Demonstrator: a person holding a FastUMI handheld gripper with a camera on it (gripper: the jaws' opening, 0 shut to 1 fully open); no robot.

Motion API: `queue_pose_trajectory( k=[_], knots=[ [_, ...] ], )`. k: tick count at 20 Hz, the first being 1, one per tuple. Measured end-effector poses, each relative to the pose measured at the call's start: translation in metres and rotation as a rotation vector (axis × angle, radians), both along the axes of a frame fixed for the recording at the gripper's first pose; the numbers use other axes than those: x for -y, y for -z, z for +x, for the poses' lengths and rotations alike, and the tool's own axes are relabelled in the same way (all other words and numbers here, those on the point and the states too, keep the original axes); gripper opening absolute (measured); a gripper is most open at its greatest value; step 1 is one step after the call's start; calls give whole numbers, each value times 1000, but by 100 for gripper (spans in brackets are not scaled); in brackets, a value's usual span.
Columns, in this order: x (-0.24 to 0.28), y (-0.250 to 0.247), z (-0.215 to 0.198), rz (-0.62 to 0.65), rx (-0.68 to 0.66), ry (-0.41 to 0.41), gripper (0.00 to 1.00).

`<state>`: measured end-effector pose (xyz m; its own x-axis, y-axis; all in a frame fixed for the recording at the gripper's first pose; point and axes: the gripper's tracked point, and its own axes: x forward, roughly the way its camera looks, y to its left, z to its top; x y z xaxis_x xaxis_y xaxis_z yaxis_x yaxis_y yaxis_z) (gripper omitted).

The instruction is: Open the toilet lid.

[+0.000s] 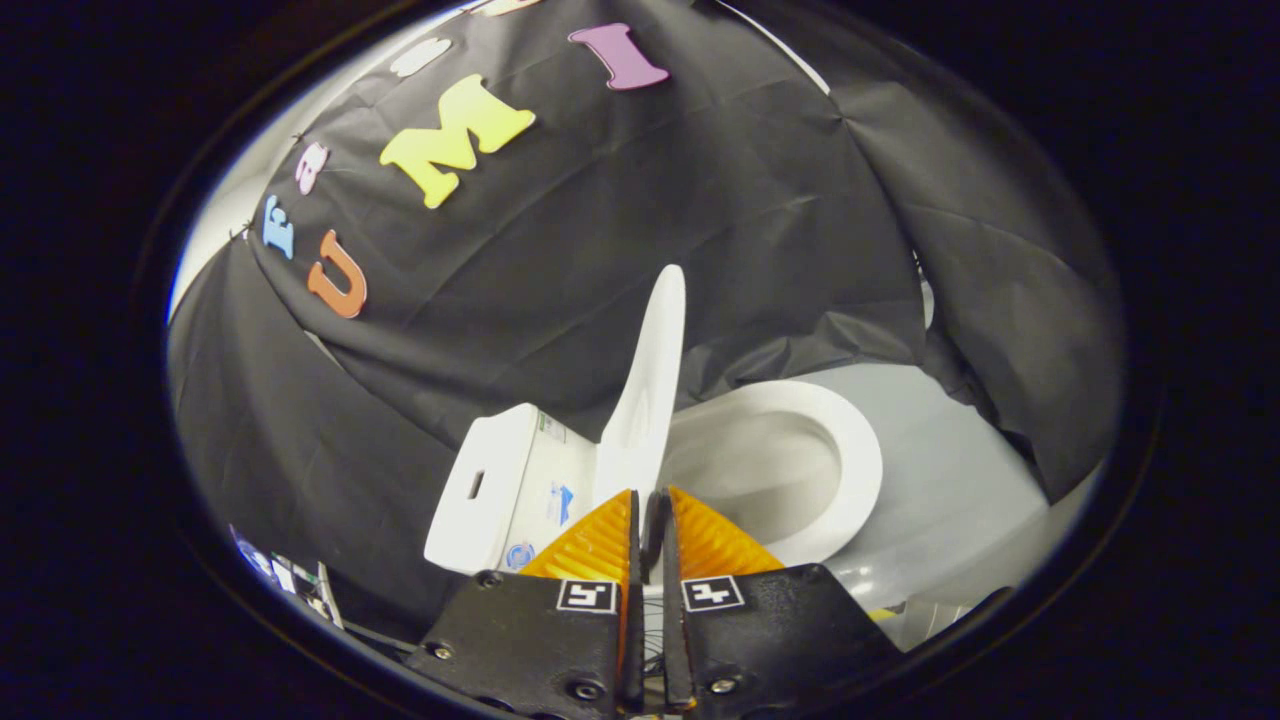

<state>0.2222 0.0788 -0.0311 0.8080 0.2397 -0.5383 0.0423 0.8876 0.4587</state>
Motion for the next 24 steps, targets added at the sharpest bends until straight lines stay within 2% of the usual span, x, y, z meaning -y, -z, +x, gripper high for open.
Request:
queue_pose_trajectory(
  k=[16, 24],
  knots=[
    [-78, -40, 3, -177, 63, -6, 13],
    [-119, -53, 3, -230, 98, -47, 15]
  ],
)
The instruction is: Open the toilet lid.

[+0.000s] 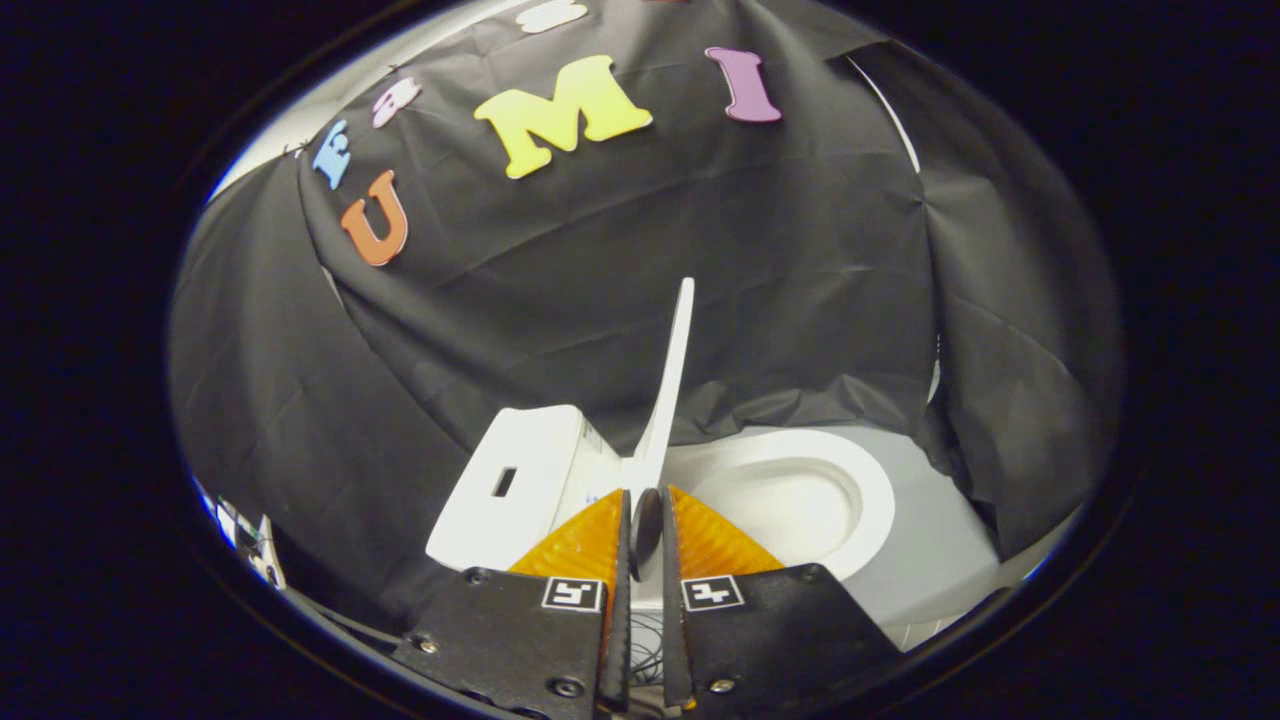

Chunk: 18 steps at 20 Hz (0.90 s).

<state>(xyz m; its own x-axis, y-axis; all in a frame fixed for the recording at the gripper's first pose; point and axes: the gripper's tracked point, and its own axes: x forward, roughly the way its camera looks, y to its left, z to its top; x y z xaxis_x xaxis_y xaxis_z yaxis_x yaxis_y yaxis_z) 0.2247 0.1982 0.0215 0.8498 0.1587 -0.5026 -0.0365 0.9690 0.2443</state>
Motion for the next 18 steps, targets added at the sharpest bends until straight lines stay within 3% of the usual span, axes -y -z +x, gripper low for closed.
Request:
queue_pose_trajectory(
  k=[18],
  knots=[
    [-108, -17, 5, -151, 69, -115, 16]
  ],
)
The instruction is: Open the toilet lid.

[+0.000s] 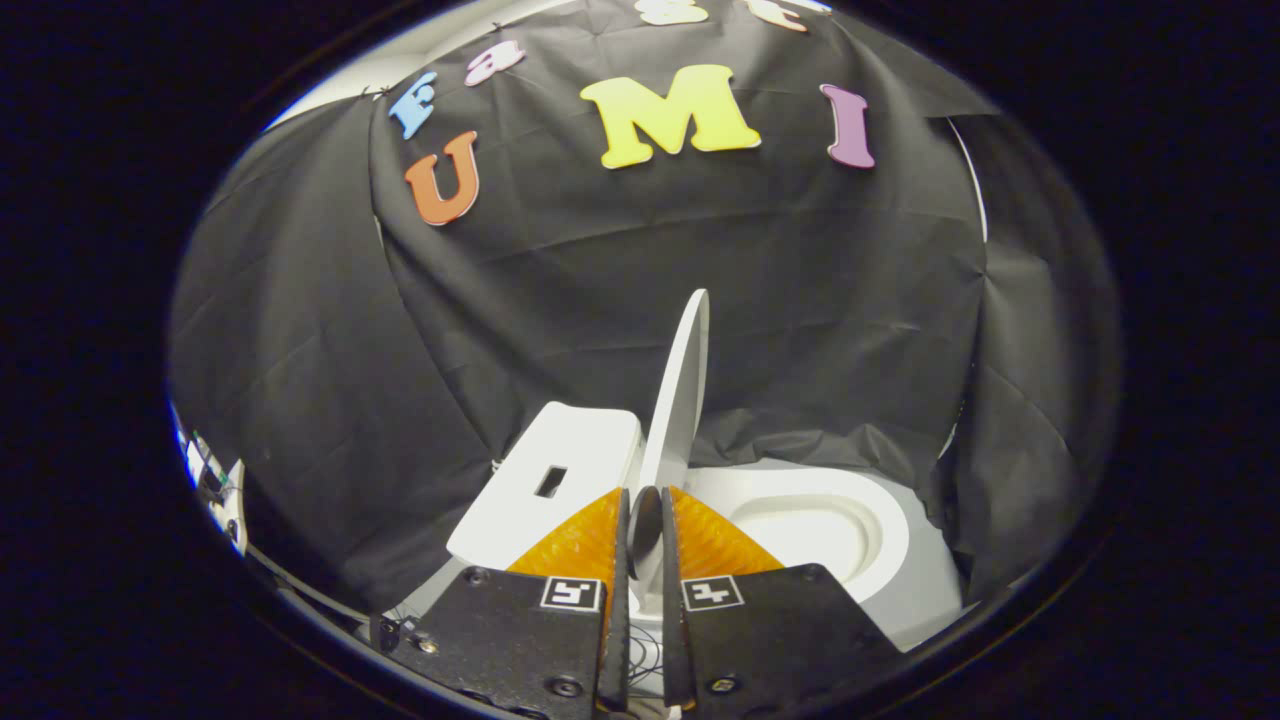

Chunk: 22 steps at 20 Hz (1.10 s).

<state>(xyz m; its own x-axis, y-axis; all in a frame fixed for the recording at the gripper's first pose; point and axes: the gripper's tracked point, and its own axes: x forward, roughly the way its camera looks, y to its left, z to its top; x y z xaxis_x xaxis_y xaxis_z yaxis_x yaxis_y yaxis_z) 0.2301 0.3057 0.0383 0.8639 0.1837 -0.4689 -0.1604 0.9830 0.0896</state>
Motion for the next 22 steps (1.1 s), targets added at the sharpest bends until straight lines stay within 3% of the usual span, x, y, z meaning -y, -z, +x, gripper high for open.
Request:
queue_pose_trajectory(
  k=[22],
  knots=[
    [-127, 23, 7, -199, 67, -131, 16]
  ],
)
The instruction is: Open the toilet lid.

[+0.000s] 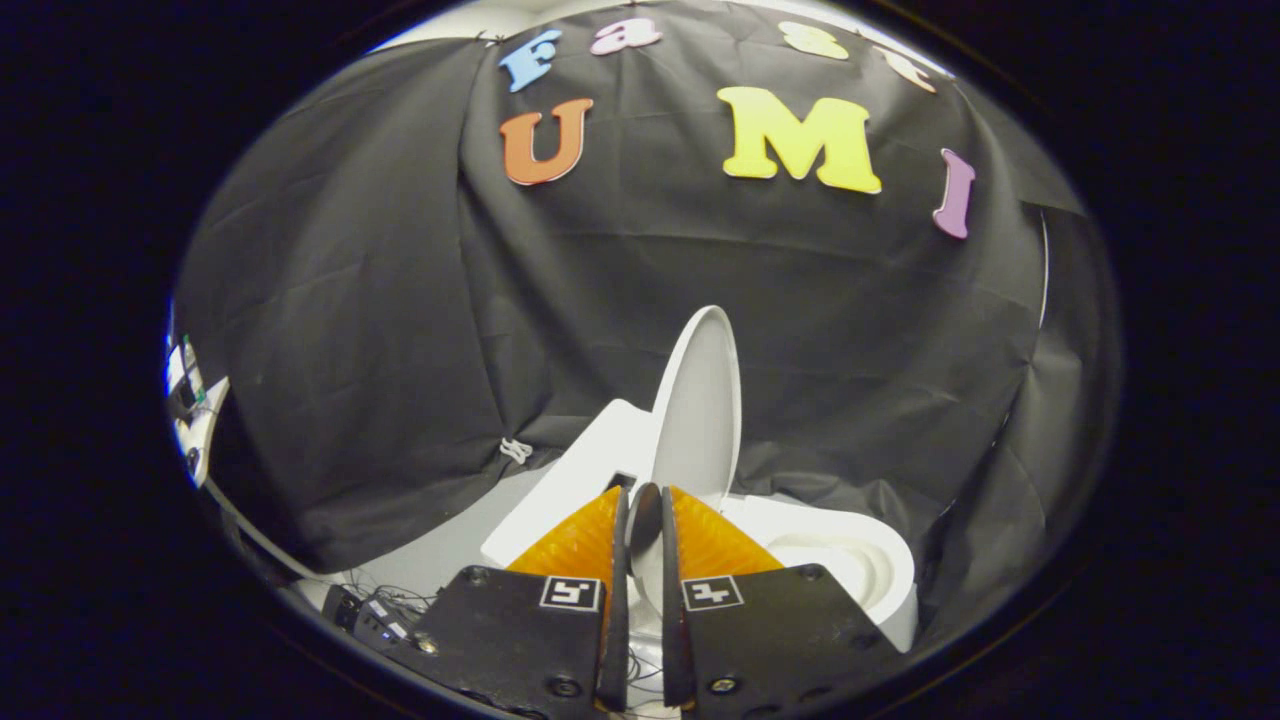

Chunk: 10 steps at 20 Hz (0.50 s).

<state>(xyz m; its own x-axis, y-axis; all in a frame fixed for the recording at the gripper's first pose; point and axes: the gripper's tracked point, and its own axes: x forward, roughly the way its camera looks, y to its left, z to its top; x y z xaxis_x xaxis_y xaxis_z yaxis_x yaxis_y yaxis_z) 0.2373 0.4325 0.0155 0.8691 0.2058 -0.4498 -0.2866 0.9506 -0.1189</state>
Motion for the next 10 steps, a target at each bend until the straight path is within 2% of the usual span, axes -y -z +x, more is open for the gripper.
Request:
queue_pose_trajectory(
  k=[10],
  knots=[
    [-36, 12, 3, -103, 35, -20, 17]
  ],
)
